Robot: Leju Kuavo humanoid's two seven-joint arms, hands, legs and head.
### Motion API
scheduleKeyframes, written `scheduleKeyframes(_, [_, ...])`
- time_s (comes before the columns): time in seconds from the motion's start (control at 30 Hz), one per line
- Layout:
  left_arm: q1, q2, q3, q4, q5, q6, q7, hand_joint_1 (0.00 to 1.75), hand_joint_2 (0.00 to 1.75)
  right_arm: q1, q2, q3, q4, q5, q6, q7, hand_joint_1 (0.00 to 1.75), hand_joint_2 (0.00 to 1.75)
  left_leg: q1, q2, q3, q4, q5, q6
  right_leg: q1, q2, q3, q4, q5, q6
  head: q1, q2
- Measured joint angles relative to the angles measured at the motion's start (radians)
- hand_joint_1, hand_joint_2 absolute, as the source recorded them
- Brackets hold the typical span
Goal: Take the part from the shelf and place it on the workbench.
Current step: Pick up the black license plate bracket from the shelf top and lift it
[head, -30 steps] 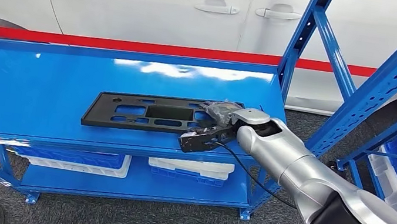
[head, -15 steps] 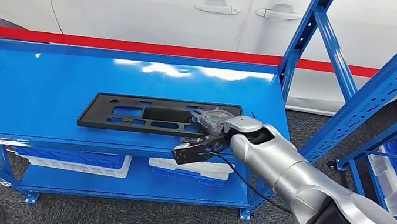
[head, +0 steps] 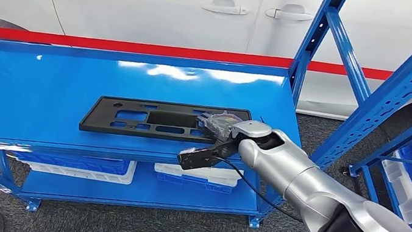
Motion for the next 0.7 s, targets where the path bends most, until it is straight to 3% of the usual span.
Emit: scheduleKeyframes(0.7, [-0.001, 0.0, 0.0, 0.0, -0.005, 0.0, 0.001, 0.0, 0.0, 0.008, -0.002, 0.0, -0.015, 0.003, -0.022, -0.011, 1.75, 1.75, 0.0, 0.0, 0.001, 0.0, 0.0, 0.0, 0.0, 0.0, 0.001, 0.0, 0.0, 0.0, 0.0, 0.0])
